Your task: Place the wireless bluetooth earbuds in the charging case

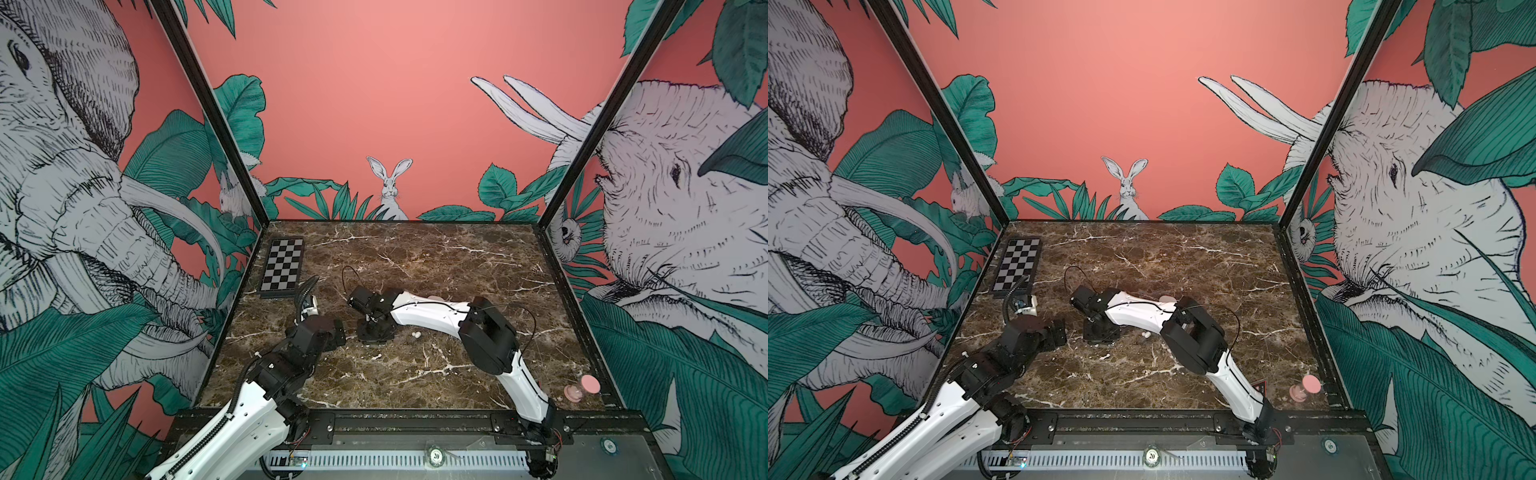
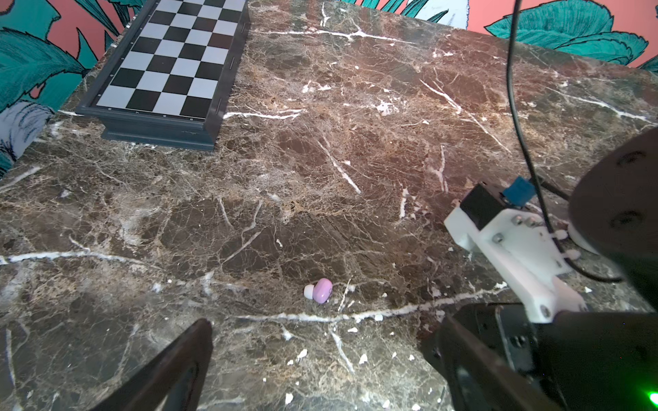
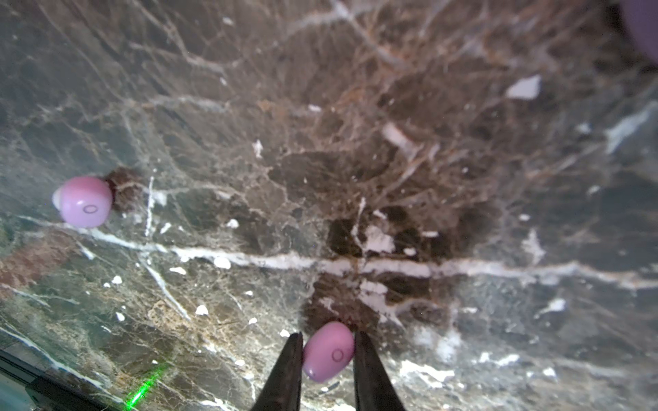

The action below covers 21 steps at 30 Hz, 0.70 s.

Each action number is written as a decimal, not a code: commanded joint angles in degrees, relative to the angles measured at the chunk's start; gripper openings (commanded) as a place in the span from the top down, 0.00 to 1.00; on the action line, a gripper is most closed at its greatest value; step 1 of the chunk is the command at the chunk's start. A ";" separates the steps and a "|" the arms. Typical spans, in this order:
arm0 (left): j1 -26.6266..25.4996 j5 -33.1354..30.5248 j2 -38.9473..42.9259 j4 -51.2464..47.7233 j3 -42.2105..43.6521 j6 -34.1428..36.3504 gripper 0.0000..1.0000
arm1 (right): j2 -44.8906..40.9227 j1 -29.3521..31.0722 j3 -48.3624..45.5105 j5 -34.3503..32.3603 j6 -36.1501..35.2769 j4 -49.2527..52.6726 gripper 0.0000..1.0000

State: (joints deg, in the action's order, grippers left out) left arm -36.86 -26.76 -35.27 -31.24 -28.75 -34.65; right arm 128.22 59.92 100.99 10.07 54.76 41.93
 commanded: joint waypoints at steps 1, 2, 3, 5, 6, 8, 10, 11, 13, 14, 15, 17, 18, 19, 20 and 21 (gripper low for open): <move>0.39 0.01 -0.14 1.19 0.62 0.03 0.01 | 1.77 -0.49 -0.68 -0.62 -1.09 0.66 0.76; 0.39 0.00 -0.19 1.27 0.63 0.07 0.01 | 1.68 -0.51 -0.64 -0.51 -1.36 0.51 0.77; 0.49 0.09 -0.18 1.28 0.63 0.03 0.01 | 1.60 -0.46 -0.79 -0.35 -1.57 0.35 0.77; 0.48 0.13 -0.27 1.27 0.63 0.03 0.01 | 1.29 -0.46 -1.28 0.09 -1.93 -0.23 0.78; 0.51 0.06 -0.32 1.28 0.58 0.03 0.01 | 1.10 -0.54 -1.58 0.35 -2.05 -0.60 0.78; 0.56 0.12 -0.34 1.33 0.56 0.03 0.01 | 0.42 -0.58 -2.27 1.03 -2.53 -1.83 0.78; 0.56 0.15 -0.35 1.41 0.63 0.03 0.01 | -0.32 -0.51 -3.08 1.03 -2.85 -2.76 0.78; 0.56 0.14 -0.47 1.33 0.58 0.03 0.01 | -0.80 -0.67 -3.34 0.96 -3.14 -3.17 0.78; 0.65 0.24 -0.51 1.36 0.53 0.03 0.01 | -1.54 -0.76 -3.79 1.01 -4.13 -3.81 0.78; 0.65 0.23 -0.57 1.36 0.48 0.03 0.01 | -2.10 -0.81 -4.09 1.01 -4.62 -4.18 0.78; 0.65 0.24 -0.57 1.36 0.53 0.03 0.01 | -2.48 -0.86 -4.40 0.83 -4.90 -4.44 0.78; 0.67 0.23 -0.58 1.36 0.56 0.03 0.01 | -3.48 -1.02 -5.06 0.65 -5.92 -5.15 0.78; 0.76 0.24 -0.47 1.36 0.60 0.03 0.01 | -3.95 -1.10 -5.37 0.56 -6.36 -5.34 0.78; 0.74 0.13 -0.44 1.36 0.58 0.03 0.01 | -4.40 -1.20 -5.57 0.53 -6.81 -5.55 0.78; 0.74 0.15 -0.45 1.41 0.58 0.03 0.01 | -4.92 -1.25 -5.84 0.39 -7.32 -5.81 0.78; 0.78 0.16 -0.48 1.36 0.62 0.03 0.01 | -5.45 -1.25 -6.27 0.32 -7.79 -6.21 0.78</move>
State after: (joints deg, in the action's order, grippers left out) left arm -36.53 -26.48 -35.75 -30.79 -28.77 -34.68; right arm 125.69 59.22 96.01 11.60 49.39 36.51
